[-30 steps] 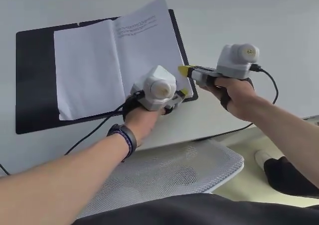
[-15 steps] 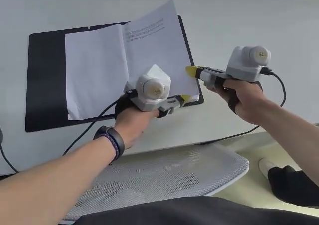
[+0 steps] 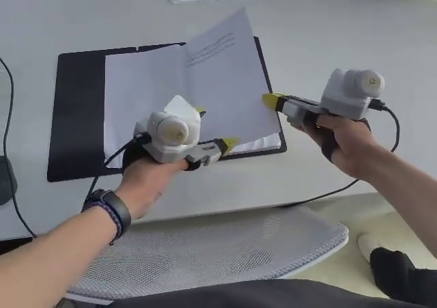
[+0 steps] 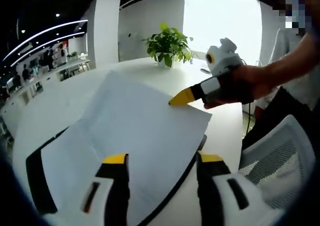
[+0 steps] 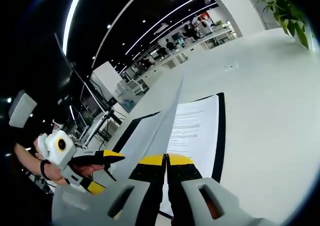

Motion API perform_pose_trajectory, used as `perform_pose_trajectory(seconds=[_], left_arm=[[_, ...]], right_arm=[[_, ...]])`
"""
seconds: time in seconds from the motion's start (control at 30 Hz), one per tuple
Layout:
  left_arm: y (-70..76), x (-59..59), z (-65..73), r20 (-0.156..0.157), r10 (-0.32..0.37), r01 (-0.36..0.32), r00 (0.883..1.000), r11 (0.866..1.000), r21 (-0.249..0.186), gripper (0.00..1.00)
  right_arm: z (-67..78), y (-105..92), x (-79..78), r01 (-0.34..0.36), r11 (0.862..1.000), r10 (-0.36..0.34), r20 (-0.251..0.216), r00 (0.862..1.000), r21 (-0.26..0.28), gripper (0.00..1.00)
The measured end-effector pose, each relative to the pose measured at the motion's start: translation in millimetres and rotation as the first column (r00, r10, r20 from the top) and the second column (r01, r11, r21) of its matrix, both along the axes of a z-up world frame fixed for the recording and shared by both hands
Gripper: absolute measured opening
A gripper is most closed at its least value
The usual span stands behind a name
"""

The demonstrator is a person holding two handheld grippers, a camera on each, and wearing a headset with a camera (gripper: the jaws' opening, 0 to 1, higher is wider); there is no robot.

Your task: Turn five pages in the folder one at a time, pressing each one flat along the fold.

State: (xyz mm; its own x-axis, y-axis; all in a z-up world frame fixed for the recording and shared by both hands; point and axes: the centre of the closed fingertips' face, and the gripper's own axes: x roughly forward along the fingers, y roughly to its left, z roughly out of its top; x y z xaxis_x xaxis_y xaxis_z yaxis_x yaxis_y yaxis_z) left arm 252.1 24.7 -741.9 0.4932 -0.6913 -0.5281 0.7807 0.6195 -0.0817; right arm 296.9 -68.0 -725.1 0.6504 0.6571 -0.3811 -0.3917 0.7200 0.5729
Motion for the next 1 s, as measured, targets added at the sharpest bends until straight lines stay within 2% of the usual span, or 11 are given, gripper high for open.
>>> perform_pose_trajectory(seconds=[0.1, 0.17, 0.37, 0.7, 0.9, 1.0], left_arm=[[19.2, -1.5, 6.9, 0.011, 0.032, -0.032, 0.999, 0.999, -0.004, 0.53], [31.0, 0.4, 6.9, 0.014, 0.052, -0.051, 0.999, 0.999, -0.005, 0.54], [54.7, -2.3, 19.6, 0.028, 0.097, -0.096, 0.995, 0.995, -0.018, 0.56], [80.5, -2.9, 33.9, 0.041, 0.148, -0.146, 0.988, 0.988, -0.038, 0.57], [98.3, -4.6, 38.7, 0.044, 0.174, -0.173, 0.984, 0.984, -0.042, 0.59], [108.1, -5.2, 39.7, 0.044, 0.192, -0.190, 0.981, 0.981, -0.044, 0.59]], right_arm=[[6.3, 4.0, -0.3, -0.005, 1.000, 0.005, 0.014, 1.000, 0.004, 0.00], [10.1, 6.8, -0.2, -0.004, 1.000, 0.004, 0.020, 1.000, 0.012, 0.00], [21.3, 15.4, -0.5, -0.013, 1.000, 0.012, 0.042, 0.999, 0.018, 0.00], [43.3, 36.5, 1.4, -0.050, 0.998, 0.046, 0.087, 0.995, 0.042, 0.00], [58.2, 57.6, 5.9, -0.088, 0.994, 0.080, 0.119, 0.990, 0.062, 0.00], [65.5, 74.7, 8.0, -0.121, 0.990, 0.110, 0.136, 0.985, 0.073, 0.00]])
